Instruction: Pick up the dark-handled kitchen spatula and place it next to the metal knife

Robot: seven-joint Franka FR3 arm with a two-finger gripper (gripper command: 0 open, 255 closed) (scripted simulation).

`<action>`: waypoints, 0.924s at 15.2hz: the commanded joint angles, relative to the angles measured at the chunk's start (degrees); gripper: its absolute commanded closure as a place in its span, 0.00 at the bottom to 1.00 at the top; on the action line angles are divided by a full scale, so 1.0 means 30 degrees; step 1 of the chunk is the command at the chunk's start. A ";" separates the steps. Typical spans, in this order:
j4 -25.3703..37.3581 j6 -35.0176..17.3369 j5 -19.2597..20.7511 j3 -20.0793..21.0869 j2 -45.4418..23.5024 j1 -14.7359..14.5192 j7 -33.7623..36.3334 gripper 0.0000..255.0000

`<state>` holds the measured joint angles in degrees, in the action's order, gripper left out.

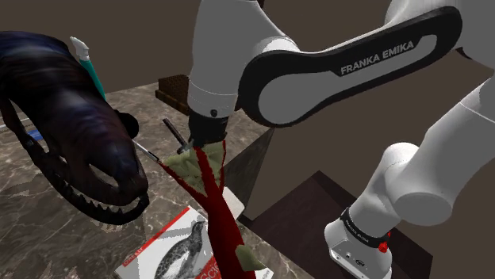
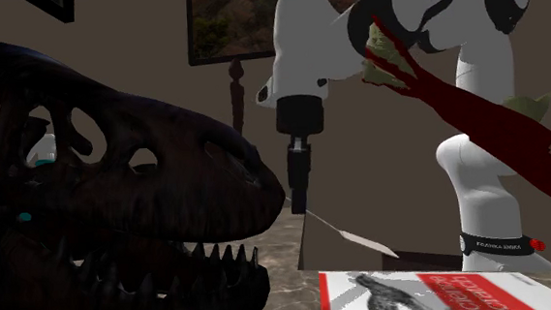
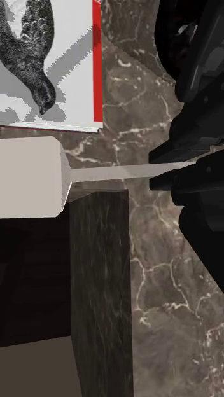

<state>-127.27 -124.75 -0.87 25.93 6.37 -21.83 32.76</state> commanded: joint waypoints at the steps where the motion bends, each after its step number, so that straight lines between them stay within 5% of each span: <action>1: -0.0467 0.0001 -0.0276 0.0433 0.0505 -0.0412 0.0696 1.00; 14: -0.2330 0.0404 -0.2294 0.3749 0.3169 -0.3389 0.5657 1.00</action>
<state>-133.72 -123.57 -7.50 36.02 15.83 -31.17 48.58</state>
